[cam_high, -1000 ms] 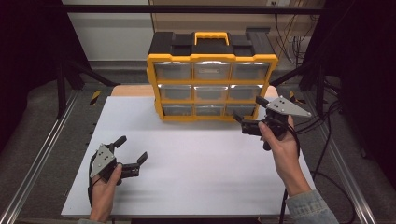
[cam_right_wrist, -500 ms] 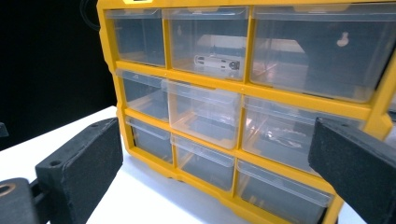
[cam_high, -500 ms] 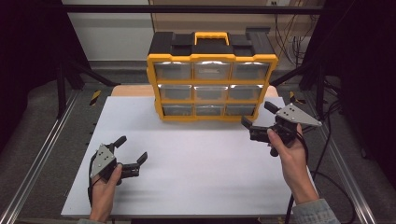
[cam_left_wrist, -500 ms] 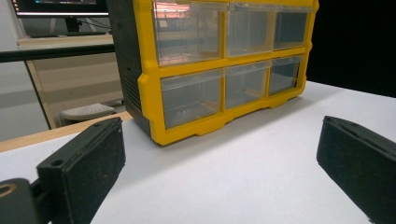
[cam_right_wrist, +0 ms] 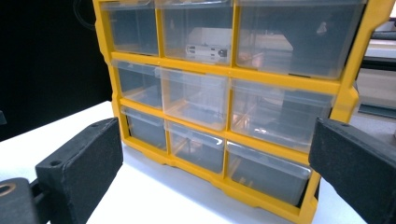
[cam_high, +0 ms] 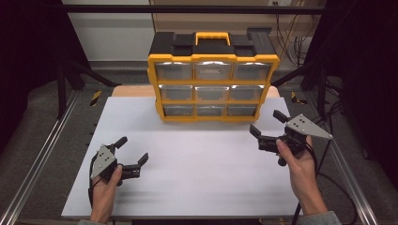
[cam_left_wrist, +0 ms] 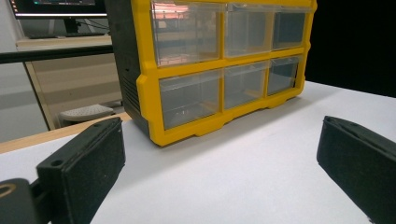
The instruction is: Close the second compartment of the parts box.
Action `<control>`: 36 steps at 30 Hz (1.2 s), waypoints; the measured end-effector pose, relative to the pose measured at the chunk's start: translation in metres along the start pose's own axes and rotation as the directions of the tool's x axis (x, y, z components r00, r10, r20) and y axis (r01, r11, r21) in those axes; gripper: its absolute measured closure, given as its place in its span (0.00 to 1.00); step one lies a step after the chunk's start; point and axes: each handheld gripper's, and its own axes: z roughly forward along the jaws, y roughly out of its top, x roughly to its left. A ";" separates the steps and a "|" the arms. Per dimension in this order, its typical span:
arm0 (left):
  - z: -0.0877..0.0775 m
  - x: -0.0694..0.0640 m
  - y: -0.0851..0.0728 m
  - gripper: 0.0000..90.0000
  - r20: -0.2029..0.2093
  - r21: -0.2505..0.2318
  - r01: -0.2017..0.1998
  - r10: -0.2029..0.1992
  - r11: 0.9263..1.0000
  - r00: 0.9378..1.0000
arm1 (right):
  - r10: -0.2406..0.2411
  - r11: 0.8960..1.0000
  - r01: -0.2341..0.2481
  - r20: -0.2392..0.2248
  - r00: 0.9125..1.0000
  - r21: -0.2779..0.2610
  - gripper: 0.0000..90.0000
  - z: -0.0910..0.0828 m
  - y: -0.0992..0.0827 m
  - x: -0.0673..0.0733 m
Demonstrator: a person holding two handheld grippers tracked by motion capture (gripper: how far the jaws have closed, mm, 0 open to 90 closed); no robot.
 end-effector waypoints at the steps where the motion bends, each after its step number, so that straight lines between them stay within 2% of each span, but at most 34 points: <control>1: 0.000 0.000 0.000 0.01 -0.001 0.000 0.000 0.000 1.000 1.000 | -0.002 1.000 0.002 0.002 1.000 -0.001 0.04 -0.001 -0.001 0.000; 16: 0.000 0.000 0.000 0.01 0.001 -0.002 -0.001 0.001 1.000 1.000 | 0.016 1.000 -0.016 0.017 1.000 -0.011 0.04 -0.023 -0.024 -0.005; 27: 0.000 -0.001 0.000 0.01 0.002 0.001 -0.004 0.004 1.000 1.000 | 0.002 1.000 -0.001 0.038 0.999 -0.006 0.04 -0.032 -0.043 -0.007; 36: 0.000 -0.001 0.000 0.01 0.002 0.002 -0.003 0.003 1.000 1.000 | 0.009 1.000 -0.009 0.054 0.999 -0.003 0.04 -0.037 -0.061 -0.010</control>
